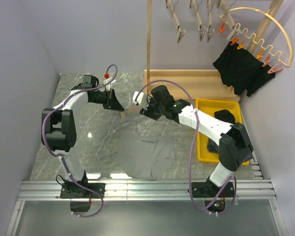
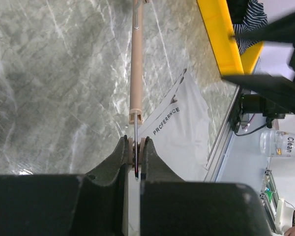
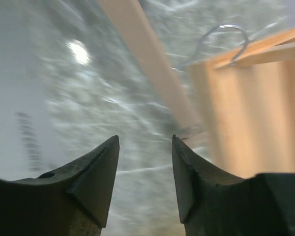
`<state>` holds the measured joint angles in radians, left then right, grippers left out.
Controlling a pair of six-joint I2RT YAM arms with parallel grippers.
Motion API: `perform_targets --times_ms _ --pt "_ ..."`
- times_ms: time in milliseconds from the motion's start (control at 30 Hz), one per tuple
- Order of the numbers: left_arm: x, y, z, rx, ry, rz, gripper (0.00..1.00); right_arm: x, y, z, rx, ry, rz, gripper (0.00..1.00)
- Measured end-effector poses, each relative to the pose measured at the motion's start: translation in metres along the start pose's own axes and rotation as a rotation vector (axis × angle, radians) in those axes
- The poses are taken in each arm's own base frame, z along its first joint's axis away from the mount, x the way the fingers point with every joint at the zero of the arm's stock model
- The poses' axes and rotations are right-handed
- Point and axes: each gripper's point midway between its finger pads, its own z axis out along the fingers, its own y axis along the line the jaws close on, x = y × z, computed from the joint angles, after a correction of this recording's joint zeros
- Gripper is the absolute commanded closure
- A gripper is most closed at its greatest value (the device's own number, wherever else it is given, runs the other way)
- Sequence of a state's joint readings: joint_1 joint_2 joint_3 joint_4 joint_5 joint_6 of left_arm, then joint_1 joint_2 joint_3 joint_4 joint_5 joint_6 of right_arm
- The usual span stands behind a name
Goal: Clip the underwear to the hanger
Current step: Open the clamp at the hanger.
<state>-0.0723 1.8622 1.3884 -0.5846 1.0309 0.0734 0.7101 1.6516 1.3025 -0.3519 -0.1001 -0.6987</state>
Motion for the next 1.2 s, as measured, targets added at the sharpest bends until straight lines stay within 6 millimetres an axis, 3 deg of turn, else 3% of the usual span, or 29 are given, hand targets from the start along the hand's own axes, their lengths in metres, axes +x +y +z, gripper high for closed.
perform_targets --times_ms 67,167,300,567,800,1200 --pt "0.001 0.003 0.002 -0.001 0.000 -0.012 1.00 -0.009 0.012 -0.001 -0.055 -0.025 0.120 0.56" --pt "0.002 0.007 0.005 -0.002 -0.005 -0.023 1.00 -0.021 0.033 0.001 -0.140 -0.061 0.322 0.60" --pt "0.006 0.010 0.007 -0.003 -0.005 -0.025 1.00 -0.017 0.066 0.015 -0.228 -0.023 0.558 0.61" --pt "0.021 0.021 0.013 0.003 0.022 -0.001 1.00 -0.002 0.130 0.043 -0.308 0.091 0.694 0.62" --pt "0.030 0.028 0.018 0.009 0.025 -0.002 1.00 -0.015 0.145 0.062 -0.267 0.067 0.671 0.62" --pt "0.036 0.037 0.025 0.023 0.029 -0.016 1.00 -0.038 0.123 0.070 -0.116 0.021 0.802 0.66"
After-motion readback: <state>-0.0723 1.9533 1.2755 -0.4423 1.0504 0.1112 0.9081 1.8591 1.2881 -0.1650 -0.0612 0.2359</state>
